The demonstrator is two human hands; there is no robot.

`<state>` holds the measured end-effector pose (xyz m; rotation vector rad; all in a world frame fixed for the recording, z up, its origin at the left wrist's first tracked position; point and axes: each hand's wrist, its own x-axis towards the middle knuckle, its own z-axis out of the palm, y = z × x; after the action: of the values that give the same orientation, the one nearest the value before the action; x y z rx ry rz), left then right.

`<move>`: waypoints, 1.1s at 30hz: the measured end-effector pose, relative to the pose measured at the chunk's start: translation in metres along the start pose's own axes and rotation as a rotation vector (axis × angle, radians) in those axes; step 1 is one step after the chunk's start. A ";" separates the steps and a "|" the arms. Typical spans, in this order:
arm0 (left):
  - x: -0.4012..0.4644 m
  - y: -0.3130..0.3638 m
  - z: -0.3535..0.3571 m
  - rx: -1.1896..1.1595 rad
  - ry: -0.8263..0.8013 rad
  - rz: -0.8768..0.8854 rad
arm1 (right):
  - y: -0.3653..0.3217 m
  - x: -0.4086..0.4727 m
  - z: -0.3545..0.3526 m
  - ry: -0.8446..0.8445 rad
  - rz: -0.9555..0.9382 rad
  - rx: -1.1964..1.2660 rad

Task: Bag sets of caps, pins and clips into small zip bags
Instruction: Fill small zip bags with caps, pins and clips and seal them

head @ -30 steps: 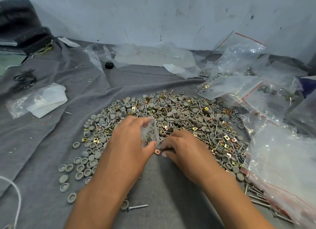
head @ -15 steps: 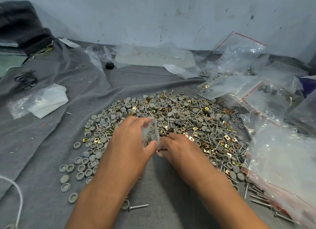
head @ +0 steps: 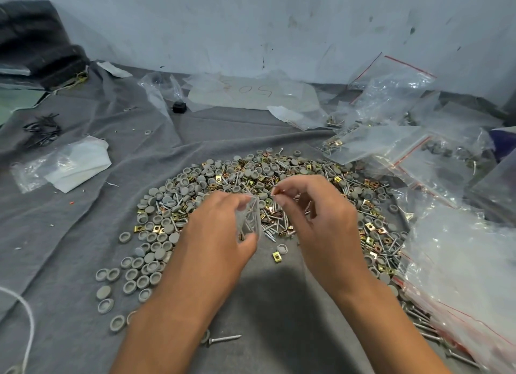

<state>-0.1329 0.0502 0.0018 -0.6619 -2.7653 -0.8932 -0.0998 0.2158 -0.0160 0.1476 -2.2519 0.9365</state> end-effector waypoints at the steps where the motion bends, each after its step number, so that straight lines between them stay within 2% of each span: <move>1: 0.000 0.000 0.000 0.002 -0.003 0.000 | -0.003 0.000 0.001 -0.044 -0.039 0.004; 3: 0.001 0.001 0.001 -0.002 -0.008 0.000 | -0.002 -0.002 0.003 -0.168 -0.026 0.021; 5: 0.000 0.000 0.000 -0.012 -0.007 -0.001 | 0.005 -0.004 0.000 -0.239 0.090 0.003; 7: 0.000 0.000 0.000 -0.020 -0.002 0.000 | 0.011 -0.006 -0.006 -0.409 0.180 -0.126; 10: 0.000 0.001 0.000 -0.014 -0.005 0.001 | 0.015 -0.014 -0.007 -0.707 0.163 -0.391; 12: 0.000 0.001 0.000 -0.001 -0.011 -0.004 | 0.014 -0.016 -0.007 -0.761 0.171 -0.428; 17: 0.000 0.002 0.000 -0.001 -0.015 0.000 | 0.018 -0.016 -0.009 -0.684 0.177 -0.385; 21: 0.000 0.002 -0.001 -0.005 -0.027 -0.008 | 0.021 -0.015 -0.003 -0.736 0.179 -0.426; 24: -0.001 0.002 -0.001 0.003 -0.032 -0.013 | 0.023 -0.014 -0.001 -0.688 0.185 -0.429; 26: -0.001 0.001 0.000 0.007 -0.034 -0.007 | 0.024 -0.012 -0.002 -0.575 0.181 -0.363; 29: -0.001 0.001 0.004 0.010 -0.037 0.009 | 0.012 -0.009 -0.003 -0.216 0.111 -0.131; 30: 0.000 0.001 0.005 0.014 -0.041 0.013 | 0.006 -0.008 -0.002 -0.167 0.070 -0.095; 33: -0.001 0.001 0.007 0.018 -0.045 0.021 | 0.000 -0.008 0.001 -0.177 0.030 -0.069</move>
<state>-0.1315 0.0548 -0.0034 -0.7152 -2.7968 -0.8593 -0.0948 0.2142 -0.0216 0.1716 -2.4525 0.8901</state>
